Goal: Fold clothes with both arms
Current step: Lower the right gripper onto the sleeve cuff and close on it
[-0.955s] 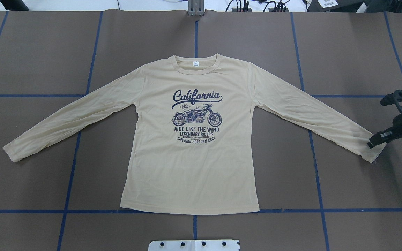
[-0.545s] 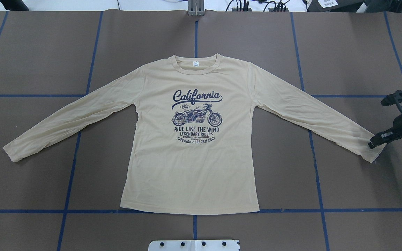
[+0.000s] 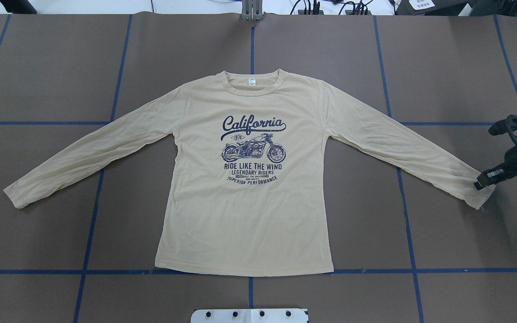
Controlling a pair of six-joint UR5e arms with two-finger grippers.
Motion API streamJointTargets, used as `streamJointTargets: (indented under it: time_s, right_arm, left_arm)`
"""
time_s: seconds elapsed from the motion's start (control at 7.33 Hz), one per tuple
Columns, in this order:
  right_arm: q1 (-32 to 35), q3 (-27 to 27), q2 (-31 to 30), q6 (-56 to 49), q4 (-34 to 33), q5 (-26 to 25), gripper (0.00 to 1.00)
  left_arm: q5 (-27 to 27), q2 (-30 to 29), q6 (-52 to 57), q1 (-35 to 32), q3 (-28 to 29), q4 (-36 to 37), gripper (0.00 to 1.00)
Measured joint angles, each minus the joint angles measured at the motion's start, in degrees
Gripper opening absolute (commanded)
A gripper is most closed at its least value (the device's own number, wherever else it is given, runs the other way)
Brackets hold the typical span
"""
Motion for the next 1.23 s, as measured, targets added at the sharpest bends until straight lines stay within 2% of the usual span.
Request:
streamJointTargets:
  time_s: [0.27,0.55,0.68,0.82,1.09,1.23]
  right_arm:
    - [0.04,0.42,0.10,-0.02,0.06,0.24,0.19]
    - [0.06,0.73,0.07,-0.08,0.08,0.28,0.21]
    - [0.09,0.77,-0.02,-0.10,0.09,0.29,0.26]
    - [0.14,0.77,-0.12,-0.14,0.07,0.28,0.38]
    - [0.19,0.73,-0.26,-0.12,-0.01,0.07,0.44]
    - [0.19,0.72,-0.30,-0.10,-0.05,-0.19,0.50]
  left_arm:
    - [0.00,-0.02,0.22,0.00,0.25,-0.03,1.00]
    - [0.00,-0.05,0.22,0.00,0.30,-0.03,1.00]
    - [0.00,-0.06,0.18,0.00,0.30,-0.04,1.00]
    - [0.00,-0.09,0.08,0.00,0.30,-0.04,1.00]
    - [0.00,-0.13,-0.03,0.00,0.30,-0.03,1.00]
    - [0.00,-0.15,-0.06,0.00,0.30,-0.04,1.00]
